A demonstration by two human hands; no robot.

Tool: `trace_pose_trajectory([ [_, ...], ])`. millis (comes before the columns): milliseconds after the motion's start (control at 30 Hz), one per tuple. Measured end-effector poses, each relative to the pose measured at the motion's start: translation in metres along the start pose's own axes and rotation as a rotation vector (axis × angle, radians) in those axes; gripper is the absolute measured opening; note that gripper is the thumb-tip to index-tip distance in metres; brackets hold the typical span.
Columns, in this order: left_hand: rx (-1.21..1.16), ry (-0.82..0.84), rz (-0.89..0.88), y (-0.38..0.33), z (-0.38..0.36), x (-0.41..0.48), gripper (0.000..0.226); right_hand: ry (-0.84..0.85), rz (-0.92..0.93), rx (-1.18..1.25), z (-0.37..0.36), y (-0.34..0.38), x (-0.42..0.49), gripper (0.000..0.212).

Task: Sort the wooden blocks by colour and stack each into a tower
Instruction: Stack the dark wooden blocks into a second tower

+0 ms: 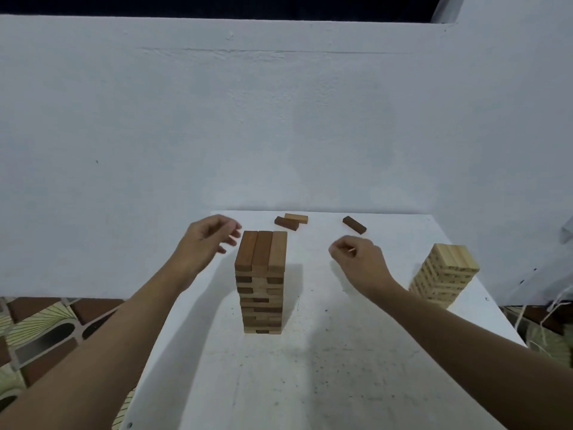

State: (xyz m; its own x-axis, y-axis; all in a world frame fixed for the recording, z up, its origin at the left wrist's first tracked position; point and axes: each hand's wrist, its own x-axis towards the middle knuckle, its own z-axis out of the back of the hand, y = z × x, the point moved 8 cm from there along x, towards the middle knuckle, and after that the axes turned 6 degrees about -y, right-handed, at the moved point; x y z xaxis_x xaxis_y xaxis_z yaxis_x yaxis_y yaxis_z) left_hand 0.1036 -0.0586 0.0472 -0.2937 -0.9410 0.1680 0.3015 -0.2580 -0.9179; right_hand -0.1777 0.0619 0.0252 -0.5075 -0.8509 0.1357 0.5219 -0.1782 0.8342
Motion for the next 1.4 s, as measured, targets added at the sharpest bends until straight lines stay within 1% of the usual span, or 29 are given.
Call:
trace_pose_trajectory([
  [33, 0.052, 0.067, 0.0, 0.013, -0.011, 0.008, 0.018, 0.01, -0.005, -0.058, -0.005, -0.011, 0.006, 0.014],
  [100, 0.162, 0.209, -0.076, 0.031, -0.031, 0.019, 0.012, 0.032, 0.007, -0.191, -0.013, -0.026, 0.017, 0.01],
  [133, 0.229, 0.257, -0.123, 0.037, -0.04, 0.028, 0.018, 0.036, 0.013, -0.258, -0.016, -0.033, 0.026, 0.012],
  [167, 0.298, 0.294, -0.162, 0.04, -0.047, 0.036, 0.029, 0.036, 0.027, -0.319, -0.019, -0.038, 0.035, 0.019],
  [200, 0.364, 0.321, -0.175, 0.046, -0.054, 0.048, 0.04, 0.034, 0.04, -0.375, -0.021, -0.042, 0.044, 0.025],
  [233, 0.419, 0.342, -0.177, 0.051, -0.059, 0.059, 0.046, 0.029, 0.056, -0.425, -0.022, -0.045, 0.052, 0.031],
  [267, 0.48, 0.356, -0.188, 0.058, -0.064, 0.073, 0.047, 0.023, 0.073, -0.472, -0.023, -0.048, 0.06, 0.036],
  [333, 0.593, 0.402, -0.271, 0.071, -0.078, 0.097, 0.051, 0.01, 0.086, -0.542, -0.023, -0.057, 0.076, 0.044],
  [400, 0.696, 0.451, -0.389, 0.072, -0.096, 0.114, 0.067, 0.0, 0.078, -0.571, -0.022, -0.067, 0.092, 0.052],
  [433, 0.765, 0.476, -0.443, 0.07, -0.104, 0.121, 0.071, 0.0, 0.075, -0.572, -0.022, -0.071, 0.098, 0.057],
  [533, 0.867, 0.557, -0.467, 0.066, -0.126, 0.135, 0.063, 0.035, 0.05, -0.591, -0.026, -0.084, 0.114, 0.065],
  [667, 0.945, 0.663, -0.511, 0.075, -0.15, 0.149, 0.06, 0.07, 0.027, -0.629, -0.036, -0.096, 0.13, 0.061],
  [767, 0.986, 0.723, -0.475, 0.089, -0.158, 0.156, 0.058, 0.102, 0.038, -0.656, -0.046, -0.098, 0.138, 0.057],
  [833, 1.005, 0.758, -0.446, 0.098, -0.16, 0.157, 0.057, 0.142, 0.028, -0.669, -0.054, -0.101, 0.141, 0.059],
  [933, 0.994, 0.726, -0.427, 0.105, -0.161, 0.155, 0.055, 0.201, 0.031, -0.707, -0.061, -0.104, 0.14, 0.06],
  [1033, 1.055, 0.656, -0.458, 0.109, -0.158, 0.156, 0.053, 0.196, 0.099, -0.747, -0.059, -0.093, 0.136, 0.052],
  [1100, 1.08, 0.602, -0.496, 0.11, -0.148, 0.155, 0.052, 0.185, 0.155, -0.77, -0.058, -0.083, 0.131, 0.048],
  [1167, 1.018, 0.512, -0.581, 0.105, -0.137, 0.147, 0.052, 0.187, 0.228, -0.815, -0.06, -0.075, 0.123, 0.047],
  [1200, 0.985, 0.464, -0.594, 0.101, -0.127, 0.139, 0.05, 0.186, 0.25, -0.824, -0.062, -0.073, 0.117, 0.048],
  [1267, 1.022, 0.422, -0.628, 0.115, -0.116, 0.135, 0.049, 0.181, 0.268, -0.822, -0.067, -0.073, 0.108, 0.05],
  [1300, 1.023, 0.431, -0.593, 0.125, -0.11, 0.134, 0.054, 0.178, 0.273, -0.816, -0.068, -0.071, 0.103, 0.05],
  [1367, 0.981, 0.519, -0.494, 0.132, -0.101, 0.115, 0.065, 0.18, 0.277, -0.788, -0.07, -0.068, 0.095, 0.05],
  [1400, 0.9, 0.52, -0.494, 0.125, -0.096, 0.103, 0.061, 0.186, 0.279, -0.771, -0.072, -0.069, 0.093, 0.05],
])
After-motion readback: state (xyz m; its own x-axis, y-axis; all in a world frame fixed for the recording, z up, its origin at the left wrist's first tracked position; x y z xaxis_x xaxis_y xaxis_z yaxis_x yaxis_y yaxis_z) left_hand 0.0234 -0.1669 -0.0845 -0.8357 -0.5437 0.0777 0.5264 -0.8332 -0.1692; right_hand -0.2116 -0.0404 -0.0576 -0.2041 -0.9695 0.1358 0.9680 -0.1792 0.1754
